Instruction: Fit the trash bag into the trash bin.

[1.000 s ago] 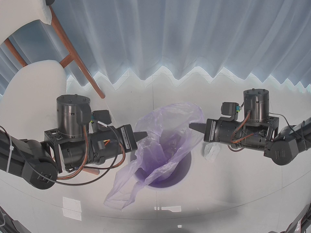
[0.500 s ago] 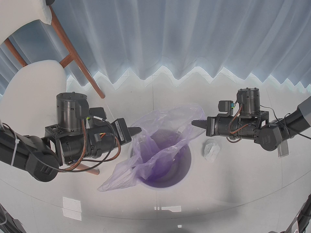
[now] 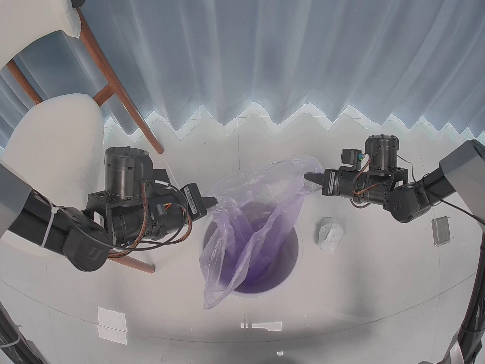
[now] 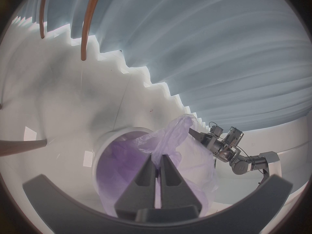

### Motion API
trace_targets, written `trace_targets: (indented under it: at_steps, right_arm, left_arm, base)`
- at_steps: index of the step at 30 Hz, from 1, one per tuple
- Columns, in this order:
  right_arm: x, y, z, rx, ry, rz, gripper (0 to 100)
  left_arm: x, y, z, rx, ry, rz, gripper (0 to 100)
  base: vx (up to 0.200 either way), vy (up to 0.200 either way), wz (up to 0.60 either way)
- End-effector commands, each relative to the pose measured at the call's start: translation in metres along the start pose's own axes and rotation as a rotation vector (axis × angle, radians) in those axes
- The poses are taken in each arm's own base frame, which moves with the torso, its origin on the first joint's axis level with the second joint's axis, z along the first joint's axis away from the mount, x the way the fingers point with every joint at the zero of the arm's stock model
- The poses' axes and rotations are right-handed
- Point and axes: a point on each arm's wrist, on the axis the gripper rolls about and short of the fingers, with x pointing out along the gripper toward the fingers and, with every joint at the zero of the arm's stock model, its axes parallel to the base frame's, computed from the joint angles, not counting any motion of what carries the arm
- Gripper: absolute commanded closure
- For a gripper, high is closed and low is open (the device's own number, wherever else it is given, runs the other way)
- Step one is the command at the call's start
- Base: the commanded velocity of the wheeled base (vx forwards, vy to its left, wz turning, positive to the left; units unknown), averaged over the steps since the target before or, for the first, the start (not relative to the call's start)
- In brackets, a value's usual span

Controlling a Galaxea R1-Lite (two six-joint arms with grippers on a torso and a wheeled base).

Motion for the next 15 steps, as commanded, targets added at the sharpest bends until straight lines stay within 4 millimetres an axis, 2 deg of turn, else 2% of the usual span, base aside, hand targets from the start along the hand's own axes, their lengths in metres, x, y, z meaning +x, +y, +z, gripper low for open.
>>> trace_targets:
  at_steps: [1, 5, 15]
  right_arm:
    - [0.023, -0.019, -0.018, 0.006, 0.005, -0.009, 100]
    - [0.035, -0.032, -0.025, -0.004, -0.022, -0.012, 100]
    - [0.052, -0.045, -0.037, -0.016, -0.054, -0.006, 100]
  left_arm:
    - [0.018, 0.016, 0.004, -0.016, 0.0, 0.038, 100]
    - [0.027, 0.029, 0.006, -0.021, -0.001, 0.068, 100]
    - [0.041, 0.059, 0.009, -0.045, -0.021, 0.115, 100]
  base:
    - [0.0, 0.0, 0.0]
    - [0.0, 0.0, 0.0]
    - [0.0, 0.0, 0.0]
